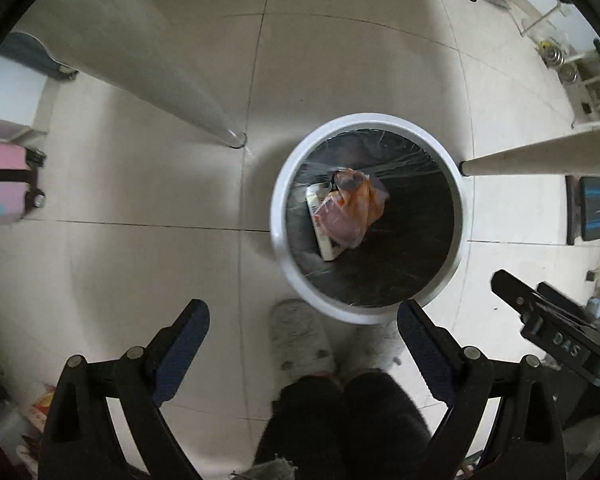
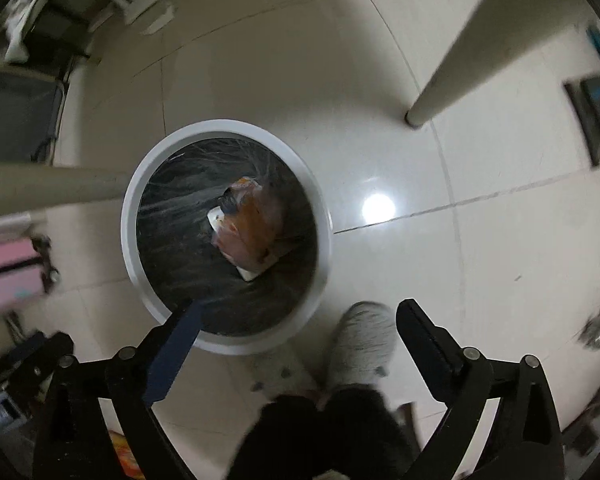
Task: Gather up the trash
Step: 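Carry both items over the trash bin and open both grippers, then grasp the green-blue bag with the left gripper while the right grasps the green box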
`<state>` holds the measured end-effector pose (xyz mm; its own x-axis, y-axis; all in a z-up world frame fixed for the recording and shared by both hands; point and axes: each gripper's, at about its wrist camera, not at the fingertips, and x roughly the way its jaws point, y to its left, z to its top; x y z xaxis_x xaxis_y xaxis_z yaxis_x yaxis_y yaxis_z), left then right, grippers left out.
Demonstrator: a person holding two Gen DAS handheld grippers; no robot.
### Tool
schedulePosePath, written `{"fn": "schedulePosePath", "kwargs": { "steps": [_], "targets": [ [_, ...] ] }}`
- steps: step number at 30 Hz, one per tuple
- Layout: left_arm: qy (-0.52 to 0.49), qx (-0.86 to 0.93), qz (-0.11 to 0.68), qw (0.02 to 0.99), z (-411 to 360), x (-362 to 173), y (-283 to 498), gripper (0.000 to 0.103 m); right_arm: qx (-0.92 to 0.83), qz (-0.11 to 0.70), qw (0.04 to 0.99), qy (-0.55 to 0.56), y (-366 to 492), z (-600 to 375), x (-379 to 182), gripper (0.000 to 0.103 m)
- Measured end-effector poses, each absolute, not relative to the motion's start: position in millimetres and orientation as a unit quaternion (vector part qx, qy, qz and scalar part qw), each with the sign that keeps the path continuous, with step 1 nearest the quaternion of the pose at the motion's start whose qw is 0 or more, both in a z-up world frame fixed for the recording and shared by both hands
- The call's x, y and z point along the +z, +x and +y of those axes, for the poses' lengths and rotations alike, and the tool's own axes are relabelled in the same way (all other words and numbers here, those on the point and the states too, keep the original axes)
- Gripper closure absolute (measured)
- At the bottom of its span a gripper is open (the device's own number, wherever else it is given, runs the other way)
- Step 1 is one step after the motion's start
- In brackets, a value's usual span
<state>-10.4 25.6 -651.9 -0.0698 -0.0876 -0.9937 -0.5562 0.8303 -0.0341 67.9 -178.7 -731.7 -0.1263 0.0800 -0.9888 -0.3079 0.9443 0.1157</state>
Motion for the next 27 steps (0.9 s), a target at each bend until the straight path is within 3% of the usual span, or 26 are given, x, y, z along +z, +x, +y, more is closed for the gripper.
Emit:
{"fn": "schedulePosePath", "kwargs": {
  "steps": [13,27],
  "targets": [
    [-0.218,0.190,0.694,0.659,21,-546,-26,0.007,0.178,0.698,0.679,-0.138,48,-172,-613,0.001],
    [-0.214,0.187,0.664,0.692,24,-376,-45,0.007,0.208,0.679,0.694,-0.117,23,-177,-396,0.001]
  ]
}}
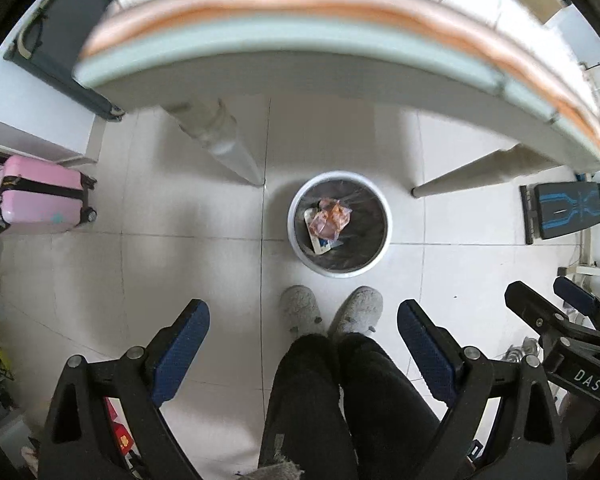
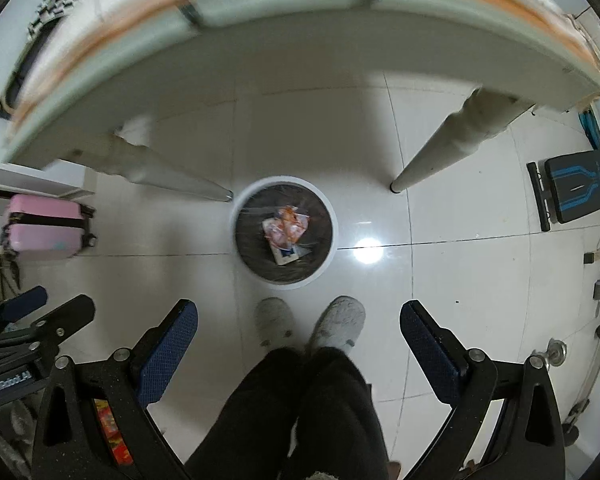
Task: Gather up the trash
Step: 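Grasp the green-blue bag with the left gripper while the right grasps the green box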
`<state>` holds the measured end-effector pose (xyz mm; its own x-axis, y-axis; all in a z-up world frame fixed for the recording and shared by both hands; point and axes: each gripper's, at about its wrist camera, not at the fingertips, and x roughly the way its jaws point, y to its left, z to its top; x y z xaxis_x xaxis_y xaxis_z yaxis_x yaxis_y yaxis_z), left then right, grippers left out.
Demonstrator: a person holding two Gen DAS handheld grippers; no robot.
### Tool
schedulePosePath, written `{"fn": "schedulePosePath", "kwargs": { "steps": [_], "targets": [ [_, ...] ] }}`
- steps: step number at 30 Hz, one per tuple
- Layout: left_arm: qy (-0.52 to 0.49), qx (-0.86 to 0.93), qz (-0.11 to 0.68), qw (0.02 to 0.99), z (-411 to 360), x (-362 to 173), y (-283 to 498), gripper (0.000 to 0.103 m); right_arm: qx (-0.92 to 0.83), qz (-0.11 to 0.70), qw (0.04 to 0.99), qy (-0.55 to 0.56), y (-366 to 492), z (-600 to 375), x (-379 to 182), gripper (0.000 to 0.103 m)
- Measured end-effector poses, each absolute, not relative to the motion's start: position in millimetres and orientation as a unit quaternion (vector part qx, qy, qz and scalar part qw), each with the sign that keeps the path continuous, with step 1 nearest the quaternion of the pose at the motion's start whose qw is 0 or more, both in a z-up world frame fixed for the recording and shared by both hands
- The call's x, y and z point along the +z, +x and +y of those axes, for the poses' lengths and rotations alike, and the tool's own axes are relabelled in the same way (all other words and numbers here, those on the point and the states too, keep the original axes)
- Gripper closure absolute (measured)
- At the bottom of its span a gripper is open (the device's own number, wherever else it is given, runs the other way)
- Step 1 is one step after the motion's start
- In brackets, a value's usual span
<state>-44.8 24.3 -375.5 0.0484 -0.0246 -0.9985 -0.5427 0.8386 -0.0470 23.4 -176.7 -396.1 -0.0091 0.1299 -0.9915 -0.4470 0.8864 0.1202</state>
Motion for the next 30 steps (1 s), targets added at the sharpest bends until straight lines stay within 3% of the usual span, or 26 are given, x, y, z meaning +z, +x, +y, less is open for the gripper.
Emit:
{"fn": "schedulePosePath", "kwargs": {
  "steps": [7,10,18,23,30],
  "targets": [
    [-0.193,0.205,0.625,0.728,35,-302,-29,0.007,0.217,0.665,0.710,-0.077,35,-170,-297,0.001],
    [-0.182,0.219,0.598,0.749,44,-277,-6,0.000,0.221,0.654,0.720,-0.069,58,-161,-266,0.001],
    [-0.191,0.270,0.567,0.755,71,-243,76,0.000,0.181,0.620,0.761,-0.062,198,-158,-202,0.001],
    [-0.247,0.281,0.575,0.728,92,-256,152,0.000,0.126,0.615,0.778,-0.012,313,-159,-204,0.001],
    [-0.365,0.279,0.585,0.668,113,-293,246,0.001,0.082,0.659,0.747,0.011,430,-122,-271,0.001]
  ]
}}
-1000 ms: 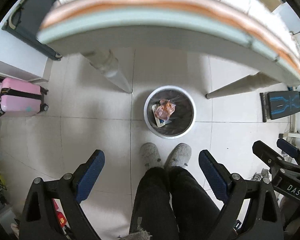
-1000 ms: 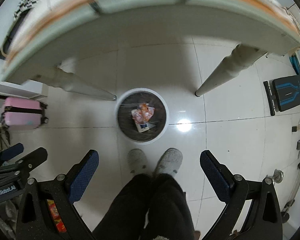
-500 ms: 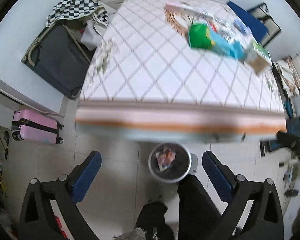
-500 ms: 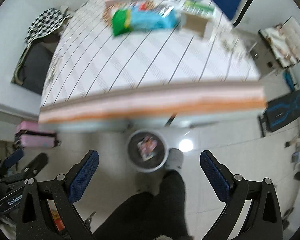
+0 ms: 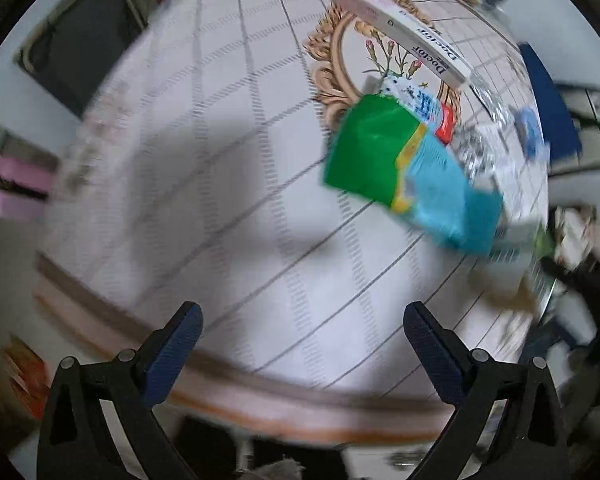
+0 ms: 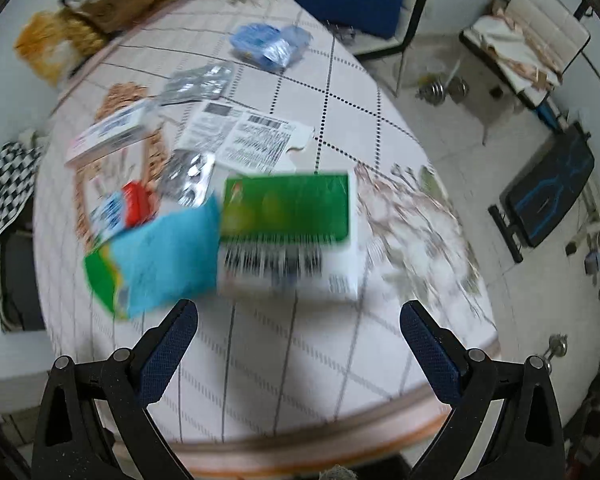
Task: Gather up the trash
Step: 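Grasp the green-blue bag with the left gripper while the right grasps the green box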
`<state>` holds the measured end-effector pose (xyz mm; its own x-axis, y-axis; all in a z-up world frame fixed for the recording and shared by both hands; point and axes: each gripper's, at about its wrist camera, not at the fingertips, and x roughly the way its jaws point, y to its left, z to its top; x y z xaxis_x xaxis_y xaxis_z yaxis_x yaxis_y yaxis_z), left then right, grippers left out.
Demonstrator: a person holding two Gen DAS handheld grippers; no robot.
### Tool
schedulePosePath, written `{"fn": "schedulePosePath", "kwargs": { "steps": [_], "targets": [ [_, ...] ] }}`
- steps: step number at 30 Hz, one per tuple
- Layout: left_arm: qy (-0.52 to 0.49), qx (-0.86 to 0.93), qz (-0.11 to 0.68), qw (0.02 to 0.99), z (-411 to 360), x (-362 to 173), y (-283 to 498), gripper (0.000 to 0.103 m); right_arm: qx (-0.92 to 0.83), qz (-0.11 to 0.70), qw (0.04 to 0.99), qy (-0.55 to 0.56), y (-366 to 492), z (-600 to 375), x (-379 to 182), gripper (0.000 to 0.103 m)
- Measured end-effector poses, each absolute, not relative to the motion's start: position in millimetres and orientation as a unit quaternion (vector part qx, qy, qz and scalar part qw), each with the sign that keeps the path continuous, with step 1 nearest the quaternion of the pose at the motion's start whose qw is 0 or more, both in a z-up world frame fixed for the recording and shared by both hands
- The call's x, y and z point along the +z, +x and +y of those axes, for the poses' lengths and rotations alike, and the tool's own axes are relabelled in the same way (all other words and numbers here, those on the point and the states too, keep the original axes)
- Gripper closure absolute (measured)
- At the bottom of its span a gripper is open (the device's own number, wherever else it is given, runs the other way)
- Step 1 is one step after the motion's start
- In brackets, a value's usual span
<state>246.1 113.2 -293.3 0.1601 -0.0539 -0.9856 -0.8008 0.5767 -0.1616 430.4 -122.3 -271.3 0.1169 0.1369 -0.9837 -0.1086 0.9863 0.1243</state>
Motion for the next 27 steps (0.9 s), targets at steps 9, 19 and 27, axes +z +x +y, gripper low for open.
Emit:
{"fn": "schedulePosePath", "kwargs": {
  "steps": [9,19,27],
  "targets": [
    [-0.536,0.284,0.545,0.579,146,-351,309,0.035,0.087,0.706,0.703,-0.003,474,-98,-321,0.001],
    [-0.411,0.260,0.584,0.650,140,-324,312,0.076,0.125,0.706,0.694,-0.065,486,-93,-324,0.015],
    [-0.396,0.269,0.597,0.643,140,-339,268,0.071,0.149,0.701,0.686,-0.128,472,-99,-328,0.012]
  ]
}}
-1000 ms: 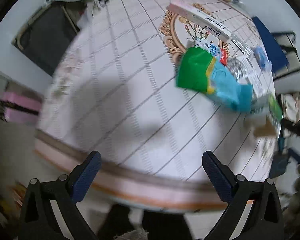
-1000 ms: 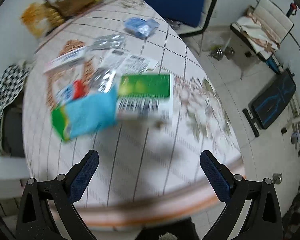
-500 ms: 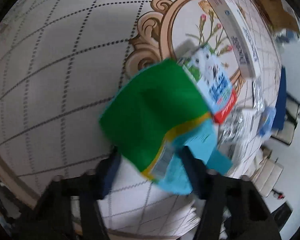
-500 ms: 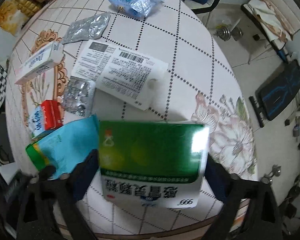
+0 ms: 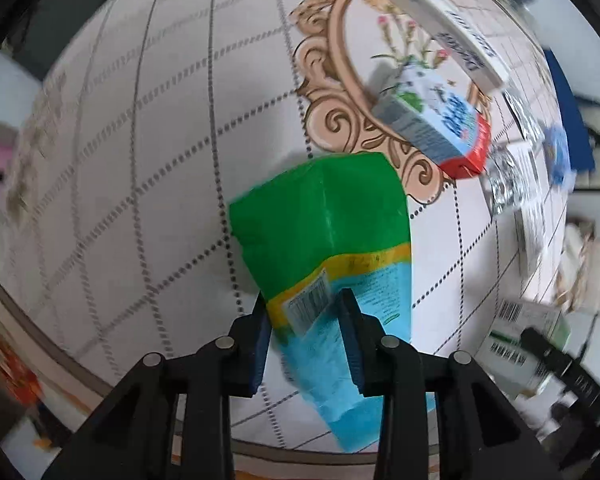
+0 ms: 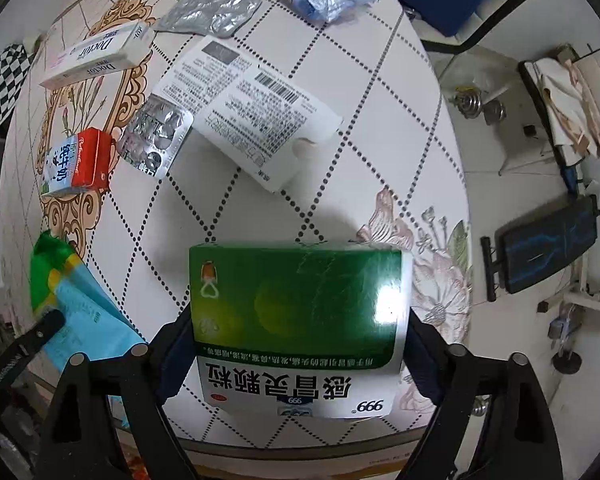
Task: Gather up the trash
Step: 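Grasp the green-blue bag with the left gripper while the right grasps the green box, then carry both items over the trash bin and open both grippers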
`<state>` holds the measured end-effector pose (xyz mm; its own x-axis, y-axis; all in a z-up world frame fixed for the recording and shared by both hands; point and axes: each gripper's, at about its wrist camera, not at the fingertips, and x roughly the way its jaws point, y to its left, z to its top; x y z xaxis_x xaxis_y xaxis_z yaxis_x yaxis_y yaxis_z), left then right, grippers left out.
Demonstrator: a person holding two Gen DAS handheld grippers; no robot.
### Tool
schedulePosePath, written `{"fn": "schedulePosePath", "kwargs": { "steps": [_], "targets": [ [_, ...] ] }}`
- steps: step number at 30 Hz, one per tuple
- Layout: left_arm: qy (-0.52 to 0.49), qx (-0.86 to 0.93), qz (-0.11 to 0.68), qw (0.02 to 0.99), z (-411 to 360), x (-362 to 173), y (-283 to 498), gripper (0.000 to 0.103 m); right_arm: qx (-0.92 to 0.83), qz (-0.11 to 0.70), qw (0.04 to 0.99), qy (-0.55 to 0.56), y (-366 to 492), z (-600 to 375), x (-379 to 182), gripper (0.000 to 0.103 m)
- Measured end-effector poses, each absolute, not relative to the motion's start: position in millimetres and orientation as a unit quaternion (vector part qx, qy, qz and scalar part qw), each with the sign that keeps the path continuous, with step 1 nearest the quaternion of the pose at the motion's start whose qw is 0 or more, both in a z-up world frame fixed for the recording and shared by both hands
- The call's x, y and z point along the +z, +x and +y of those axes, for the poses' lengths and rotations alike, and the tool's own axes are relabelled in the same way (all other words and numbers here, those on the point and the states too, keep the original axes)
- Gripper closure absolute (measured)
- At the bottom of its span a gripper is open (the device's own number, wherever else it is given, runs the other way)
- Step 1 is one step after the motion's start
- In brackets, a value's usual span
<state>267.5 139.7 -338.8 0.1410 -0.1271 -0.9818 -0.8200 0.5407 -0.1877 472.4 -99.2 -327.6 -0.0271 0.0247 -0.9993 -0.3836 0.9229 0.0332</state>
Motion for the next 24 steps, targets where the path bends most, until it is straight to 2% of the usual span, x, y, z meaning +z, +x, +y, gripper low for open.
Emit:
{"fn": "schedulePosePath", "kwargs": {
  "steps": [7,13,18,24],
  "targets": [
    [-0.357,0.276,0.599,0.661,128,-334,282,0.076,0.133,0.703,0.689,-0.117,476,-105,-336,0.012],
    [-0.305,0.279,0.599,0.686,113,-313,303,0.087,0.134,0.697,0.695,-0.113,476,-113,-338,0.015],
    [-0.232,0.286,0.592,0.717,96,-281,308,0.092,0.149,0.662,0.725,-0.119,470,-110,-322,0.016],
    [-0.173,0.289,0.572,0.748,87,-246,297,0.093,0.179,0.628,0.748,-0.114,449,-103,-293,0.016]
  ]
}}
